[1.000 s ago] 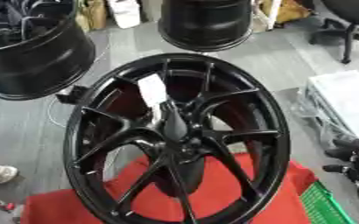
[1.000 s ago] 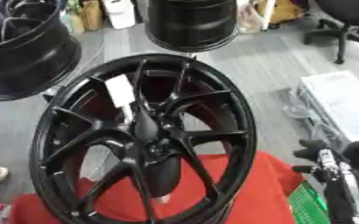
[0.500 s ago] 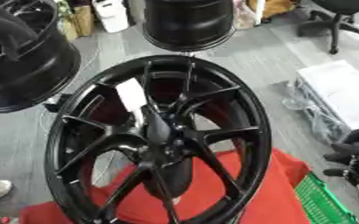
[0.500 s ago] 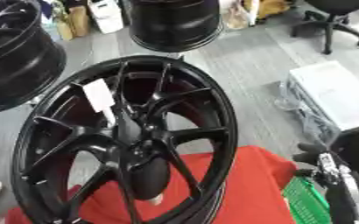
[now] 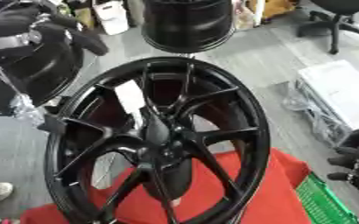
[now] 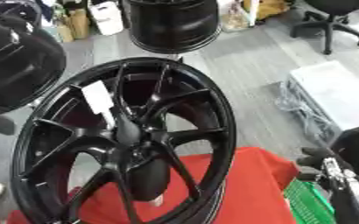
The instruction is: Pull the pin out of the wheel hub.
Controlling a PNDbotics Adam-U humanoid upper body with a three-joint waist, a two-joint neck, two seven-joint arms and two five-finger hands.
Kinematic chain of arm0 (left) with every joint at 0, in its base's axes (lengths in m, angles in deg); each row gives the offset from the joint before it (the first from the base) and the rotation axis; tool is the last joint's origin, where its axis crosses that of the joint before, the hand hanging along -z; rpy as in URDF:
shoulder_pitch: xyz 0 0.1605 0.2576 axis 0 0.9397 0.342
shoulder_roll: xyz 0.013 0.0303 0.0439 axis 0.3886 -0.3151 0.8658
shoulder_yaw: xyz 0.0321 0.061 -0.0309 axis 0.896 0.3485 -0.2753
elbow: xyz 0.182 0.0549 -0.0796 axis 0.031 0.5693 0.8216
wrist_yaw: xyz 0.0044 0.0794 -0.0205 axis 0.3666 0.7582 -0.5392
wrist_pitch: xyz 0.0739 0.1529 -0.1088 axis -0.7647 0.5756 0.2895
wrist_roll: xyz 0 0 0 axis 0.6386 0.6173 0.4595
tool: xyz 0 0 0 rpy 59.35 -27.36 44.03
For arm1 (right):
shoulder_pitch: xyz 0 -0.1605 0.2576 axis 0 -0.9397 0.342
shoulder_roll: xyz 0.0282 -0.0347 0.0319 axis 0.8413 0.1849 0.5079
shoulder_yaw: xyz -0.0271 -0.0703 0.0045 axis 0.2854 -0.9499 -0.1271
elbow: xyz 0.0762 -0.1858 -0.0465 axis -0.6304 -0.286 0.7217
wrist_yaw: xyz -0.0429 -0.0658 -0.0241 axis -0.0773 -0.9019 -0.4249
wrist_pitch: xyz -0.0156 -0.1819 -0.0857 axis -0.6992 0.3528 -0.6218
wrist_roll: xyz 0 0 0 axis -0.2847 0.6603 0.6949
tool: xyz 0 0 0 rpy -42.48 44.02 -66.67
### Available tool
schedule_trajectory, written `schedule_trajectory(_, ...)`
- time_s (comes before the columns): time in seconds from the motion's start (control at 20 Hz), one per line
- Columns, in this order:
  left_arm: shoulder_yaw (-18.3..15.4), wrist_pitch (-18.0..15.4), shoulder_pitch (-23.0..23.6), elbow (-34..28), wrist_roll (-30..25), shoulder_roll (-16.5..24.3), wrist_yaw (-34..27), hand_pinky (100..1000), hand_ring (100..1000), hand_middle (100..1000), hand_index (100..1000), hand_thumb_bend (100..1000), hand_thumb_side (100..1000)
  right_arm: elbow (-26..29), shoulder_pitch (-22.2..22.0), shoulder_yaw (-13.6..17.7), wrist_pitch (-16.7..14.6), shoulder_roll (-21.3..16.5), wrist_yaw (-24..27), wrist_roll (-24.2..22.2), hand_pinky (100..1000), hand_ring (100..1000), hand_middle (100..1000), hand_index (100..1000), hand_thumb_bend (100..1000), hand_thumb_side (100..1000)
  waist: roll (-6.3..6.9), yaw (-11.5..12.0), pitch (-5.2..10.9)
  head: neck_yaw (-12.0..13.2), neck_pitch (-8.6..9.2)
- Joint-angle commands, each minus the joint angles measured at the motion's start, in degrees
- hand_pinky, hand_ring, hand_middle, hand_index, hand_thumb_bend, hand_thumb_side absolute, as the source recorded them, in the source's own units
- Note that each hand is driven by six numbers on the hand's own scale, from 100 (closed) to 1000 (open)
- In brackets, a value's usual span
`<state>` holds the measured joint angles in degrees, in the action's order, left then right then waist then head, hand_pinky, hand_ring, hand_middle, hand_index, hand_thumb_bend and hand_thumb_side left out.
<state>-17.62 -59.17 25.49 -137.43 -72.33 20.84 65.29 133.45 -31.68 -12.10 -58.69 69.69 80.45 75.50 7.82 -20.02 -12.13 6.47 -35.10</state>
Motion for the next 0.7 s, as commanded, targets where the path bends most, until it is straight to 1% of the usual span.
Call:
schedule_trajectory(0.05, 0.69, -19.82, -2.44, 3.19, -19.96, -1.73, 5.6, 639, 498, 777, 875, 703, 394, 0.96, 0.55, -0.21, -0.22, -1.11, -0.16, -0.41, 614, 763, 569, 746, 100, 937, -0.17, -0.26, 1.09, 0.26, 0.79)
schedule_trajectory(0.25, 0.81, -19.82, -4.52, 6.13, -19.96, -4.79, 10.05, 641, 489, 776, 874, 710, 362, 0.92, 0.76, -0.45, -0.21, -1.17, -0.07, -0.69, 614, 763, 569, 746, 100, 943, 0.08, -0.95, 1.0, 0.52, 1.04)
schedule_trajectory(0.45, 1.82, -19.82, -5.22, 7.13, -19.96, -6.1, 14.62, 639, 474, 767, 864, 707, 338, 0.9, 0.91, -0.57, -0.2, -1.19, -0.01, -0.82, 614, 763, 569, 746, 100, 944, 0.29, -1.57, 0.95, 1.01, 0.96)
schedule_trajectory(0.7, 2.87, -19.82, -5.02, 8.32, -19.96, -6.7, 19.78, 632, 452, 746, 843, 703, 316, 0.83, 1.02, -0.55, -0.2, -1.21, 0.05, -0.86, 613, 763, 569, 746, 100, 945, 0.45, -1.67, 1.01, 1.28, 0.88)
